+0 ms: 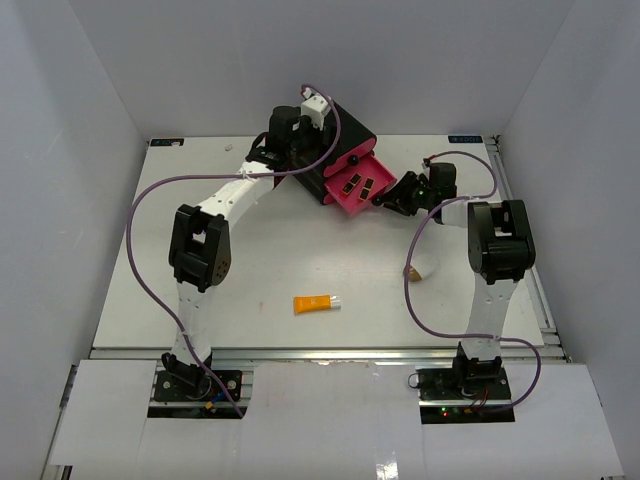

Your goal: Organize the makeup

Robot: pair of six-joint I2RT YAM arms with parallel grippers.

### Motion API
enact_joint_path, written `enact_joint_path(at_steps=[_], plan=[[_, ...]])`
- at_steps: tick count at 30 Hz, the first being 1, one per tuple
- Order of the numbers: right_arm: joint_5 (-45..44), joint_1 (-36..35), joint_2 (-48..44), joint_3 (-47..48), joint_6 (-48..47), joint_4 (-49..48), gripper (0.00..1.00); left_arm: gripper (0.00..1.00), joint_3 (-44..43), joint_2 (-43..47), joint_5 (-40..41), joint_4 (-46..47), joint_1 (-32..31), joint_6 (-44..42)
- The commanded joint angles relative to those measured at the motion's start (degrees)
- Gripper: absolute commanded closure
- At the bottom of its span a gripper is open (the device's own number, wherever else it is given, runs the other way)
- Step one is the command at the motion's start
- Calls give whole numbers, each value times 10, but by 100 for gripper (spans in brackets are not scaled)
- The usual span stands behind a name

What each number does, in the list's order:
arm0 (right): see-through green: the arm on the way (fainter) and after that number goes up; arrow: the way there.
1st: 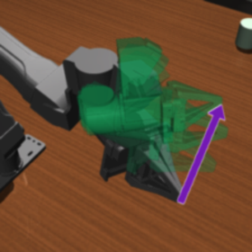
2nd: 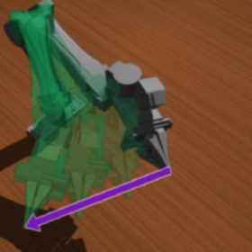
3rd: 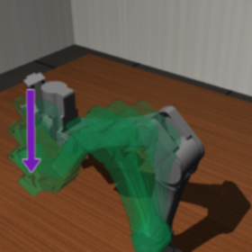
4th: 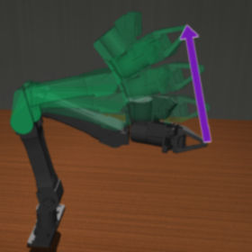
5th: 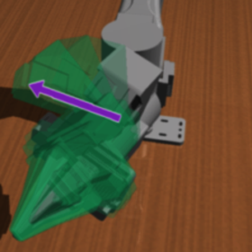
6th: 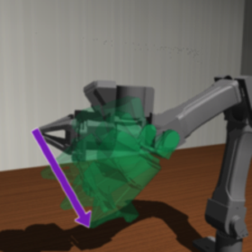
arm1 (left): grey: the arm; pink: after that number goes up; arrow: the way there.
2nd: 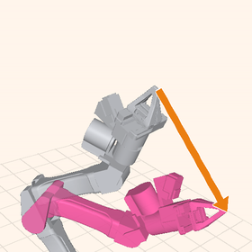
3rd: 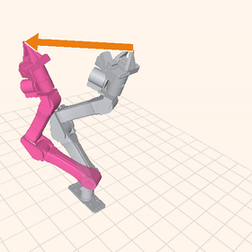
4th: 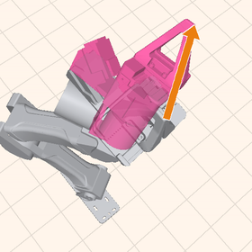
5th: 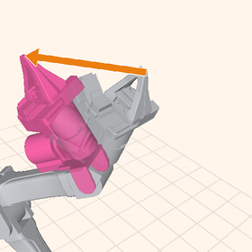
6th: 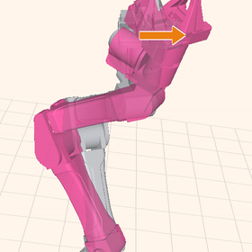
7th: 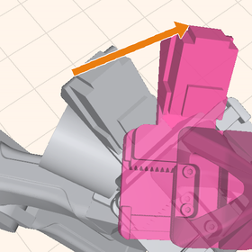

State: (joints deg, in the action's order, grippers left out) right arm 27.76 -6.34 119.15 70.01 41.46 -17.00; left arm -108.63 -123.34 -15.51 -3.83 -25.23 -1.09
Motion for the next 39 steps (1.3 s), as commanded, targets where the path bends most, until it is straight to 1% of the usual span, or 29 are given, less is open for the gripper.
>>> enact_joint_path(at_steps=[1, 10, 15, 22, 27, 32, 39], plan=[[-2, -12, 7, 54, 13, -31, 59, 6, 19, -27, -23, -59, 0, -2], [-7, -33, 35, 111, 23, -26, 60, 7, 26, -42, -43, -59, 0, 5], [-15, -47, 70, 175, 22, -8, 60, 7, 24, -48, -48, -57, 0, 6], [-11, -59, 129, 277, 26, 19, 61, 7, 16, -54, -49, -57, 1, 29], [-11, -61, 147, 306, 25, 23, 61, 7, 9, -59, -50, -58, 0, 38], [-5, -61, 131, 288, 20, 17, 61, 6, 6, -58, -46, -59, 1, 49], [26, -47, 72, 173, -51, -46, 59, 6, -10, -54, -36, -69, 1, 56]])
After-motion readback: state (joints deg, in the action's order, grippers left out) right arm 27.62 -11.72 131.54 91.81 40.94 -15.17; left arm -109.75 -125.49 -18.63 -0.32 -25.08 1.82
